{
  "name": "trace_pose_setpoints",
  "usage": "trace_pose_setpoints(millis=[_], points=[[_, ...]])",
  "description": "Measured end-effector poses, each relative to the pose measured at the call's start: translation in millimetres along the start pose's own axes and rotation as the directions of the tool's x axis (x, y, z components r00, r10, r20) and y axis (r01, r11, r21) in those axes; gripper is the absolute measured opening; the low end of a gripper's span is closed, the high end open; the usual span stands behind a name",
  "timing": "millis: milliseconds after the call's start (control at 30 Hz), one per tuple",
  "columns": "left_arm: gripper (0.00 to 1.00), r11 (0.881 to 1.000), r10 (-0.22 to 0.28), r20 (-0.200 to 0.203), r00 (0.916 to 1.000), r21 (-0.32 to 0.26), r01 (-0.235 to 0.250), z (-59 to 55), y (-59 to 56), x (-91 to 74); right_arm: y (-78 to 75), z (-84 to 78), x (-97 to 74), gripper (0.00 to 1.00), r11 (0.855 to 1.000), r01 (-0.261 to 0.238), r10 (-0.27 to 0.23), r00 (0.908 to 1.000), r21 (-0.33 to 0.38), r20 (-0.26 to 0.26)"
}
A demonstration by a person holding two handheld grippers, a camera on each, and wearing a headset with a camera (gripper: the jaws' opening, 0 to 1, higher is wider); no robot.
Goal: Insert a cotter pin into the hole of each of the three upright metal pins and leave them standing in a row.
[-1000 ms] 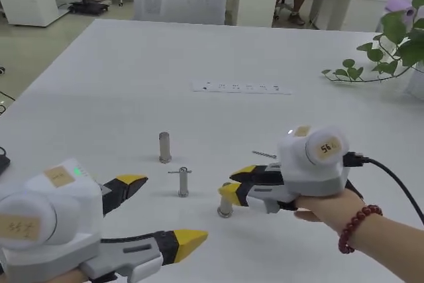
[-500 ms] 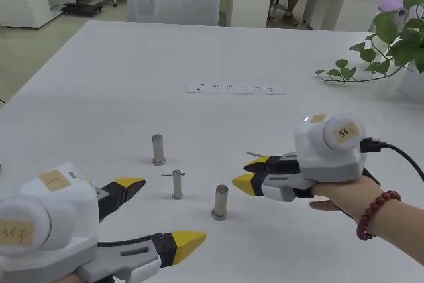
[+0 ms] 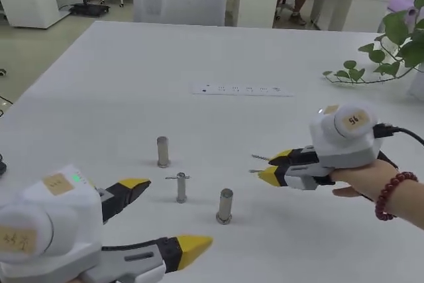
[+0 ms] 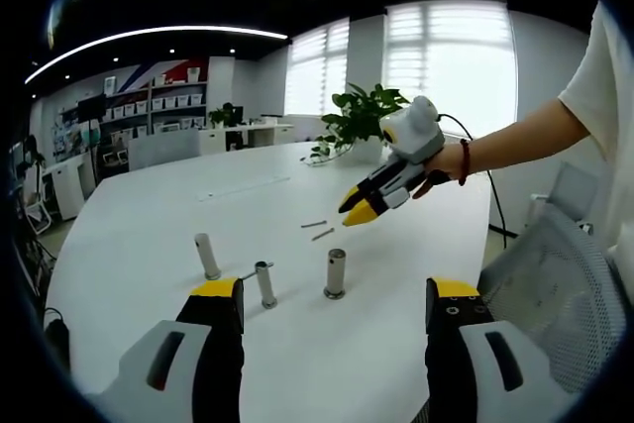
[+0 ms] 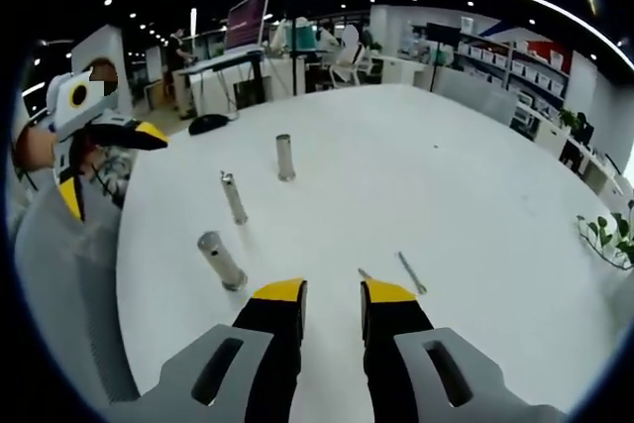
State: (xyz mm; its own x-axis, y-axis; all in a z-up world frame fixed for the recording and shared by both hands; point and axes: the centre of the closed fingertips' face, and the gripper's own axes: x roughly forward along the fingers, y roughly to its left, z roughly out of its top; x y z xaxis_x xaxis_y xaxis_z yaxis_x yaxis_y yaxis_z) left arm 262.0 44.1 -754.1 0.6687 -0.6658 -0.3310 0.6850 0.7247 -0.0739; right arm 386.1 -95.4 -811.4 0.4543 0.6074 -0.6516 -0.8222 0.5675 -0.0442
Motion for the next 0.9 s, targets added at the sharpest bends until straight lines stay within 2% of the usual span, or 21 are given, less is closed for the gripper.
trace_pose_setpoints(millis=[200,433,733,900], points=[[0.74,1.000,0.005,-0.003,1.0000,-0.002,-0.005,-1.2,3.0,-1.3,-17.1,-7.6,7.1,0.23,1.000,0.009,-0.010,0.9991,-0.012,-0.042],[0.75,1.000,0.017,-0.013,0.9998,-0.010,-0.017,-6.1,7.9,-0.8,-27.5,-19.3,17.4,0.23,1.000,0.011,-0.014,0.9960,-0.027,-0.088],[0.75,1.000,0.024,-0.007,0.9997,-0.020,-0.024,-6.6,13.3,1.0,-32.7,-23.4,29.9,0.21,0.997,-0.032,0.022,0.9894,-0.071,-0.143],[0.75,1.000,0.022,-0.002,0.9998,-0.021,-0.022,-5.3,14.5,2.7,-32.2,-26.5,33.3,0.20,0.994,-0.068,0.051,0.9806,-0.085,-0.189]])
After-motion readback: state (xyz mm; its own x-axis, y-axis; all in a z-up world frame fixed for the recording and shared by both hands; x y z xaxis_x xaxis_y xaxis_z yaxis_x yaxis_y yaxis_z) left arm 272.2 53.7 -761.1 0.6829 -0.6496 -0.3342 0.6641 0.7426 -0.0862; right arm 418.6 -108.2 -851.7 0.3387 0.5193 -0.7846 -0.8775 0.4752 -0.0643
